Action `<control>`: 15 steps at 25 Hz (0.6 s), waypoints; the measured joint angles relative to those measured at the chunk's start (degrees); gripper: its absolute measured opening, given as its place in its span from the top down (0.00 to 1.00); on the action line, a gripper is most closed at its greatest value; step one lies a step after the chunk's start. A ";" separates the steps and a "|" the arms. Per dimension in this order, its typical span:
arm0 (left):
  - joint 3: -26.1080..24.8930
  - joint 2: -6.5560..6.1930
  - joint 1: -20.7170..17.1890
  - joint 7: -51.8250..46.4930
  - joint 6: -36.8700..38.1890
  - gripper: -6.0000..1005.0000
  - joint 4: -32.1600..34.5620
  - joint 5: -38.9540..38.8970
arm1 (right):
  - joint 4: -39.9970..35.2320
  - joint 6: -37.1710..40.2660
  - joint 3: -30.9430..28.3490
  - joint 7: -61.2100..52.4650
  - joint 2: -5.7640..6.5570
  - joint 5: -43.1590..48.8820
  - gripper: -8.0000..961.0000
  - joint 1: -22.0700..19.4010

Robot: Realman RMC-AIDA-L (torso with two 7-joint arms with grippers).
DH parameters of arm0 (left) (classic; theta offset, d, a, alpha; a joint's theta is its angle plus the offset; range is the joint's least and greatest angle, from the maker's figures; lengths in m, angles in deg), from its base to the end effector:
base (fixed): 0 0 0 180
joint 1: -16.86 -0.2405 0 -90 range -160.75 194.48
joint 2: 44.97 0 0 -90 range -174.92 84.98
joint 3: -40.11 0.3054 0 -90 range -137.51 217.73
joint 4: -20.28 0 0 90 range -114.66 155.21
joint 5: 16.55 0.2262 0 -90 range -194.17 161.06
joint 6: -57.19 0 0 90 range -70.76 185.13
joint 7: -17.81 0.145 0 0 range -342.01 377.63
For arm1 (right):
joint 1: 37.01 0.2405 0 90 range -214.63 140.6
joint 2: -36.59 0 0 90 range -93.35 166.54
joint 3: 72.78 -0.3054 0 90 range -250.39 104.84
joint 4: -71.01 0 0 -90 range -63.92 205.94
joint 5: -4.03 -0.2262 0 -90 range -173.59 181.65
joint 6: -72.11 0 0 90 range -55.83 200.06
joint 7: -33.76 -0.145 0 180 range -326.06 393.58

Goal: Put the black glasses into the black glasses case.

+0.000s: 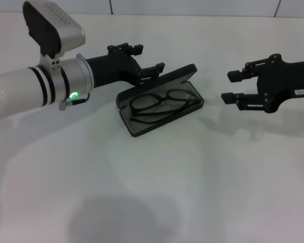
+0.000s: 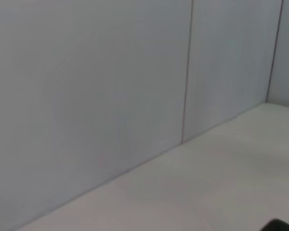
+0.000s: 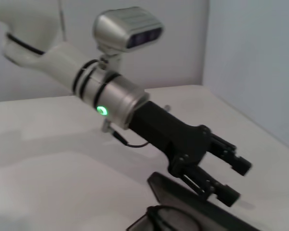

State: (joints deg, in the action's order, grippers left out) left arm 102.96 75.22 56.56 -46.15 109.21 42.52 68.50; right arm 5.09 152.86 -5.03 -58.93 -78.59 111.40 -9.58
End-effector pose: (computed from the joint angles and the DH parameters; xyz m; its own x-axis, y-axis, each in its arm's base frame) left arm -0.2720 0.4420 -0.0949 0.8478 0.2415 0.4721 0.4658 -0.7647 -0.4453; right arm 0.2272 0.3956 0.0083 0.9605 -0.0763 -0.2675 -0.1530 -0.9480 -0.2790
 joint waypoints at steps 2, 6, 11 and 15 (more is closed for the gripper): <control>1.08 -0.03 -0.12 0.17 0.07 0.21 -0.10 -0.01 | 0.03 0.64 0.00 0.36 0.10 0.18 0.50 0.04; 5.46 -0.15 -0.46 0.56 0.39 0.21 0.26 -0.24 | 0.17 0.82 -0.83 0.43 0.13 0.26 0.50 -0.19; 7.65 -0.14 -0.98 0.78 0.37 0.21 0.27 0.07 | 0.55 1.29 -2.24 0.49 -0.01 0.26 0.50 -0.10; 7.55 -0.11 -1.31 1.52 1.43 0.21 0.41 -0.01 | 0.55 1.37 -2.34 0.50 -0.12 0.23 0.50 -0.25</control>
State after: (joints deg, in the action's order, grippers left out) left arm 110.50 75.11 55.25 -44.63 110.64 42.92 68.50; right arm 5.64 154.24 -7.37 -58.43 -78.71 111.64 -9.83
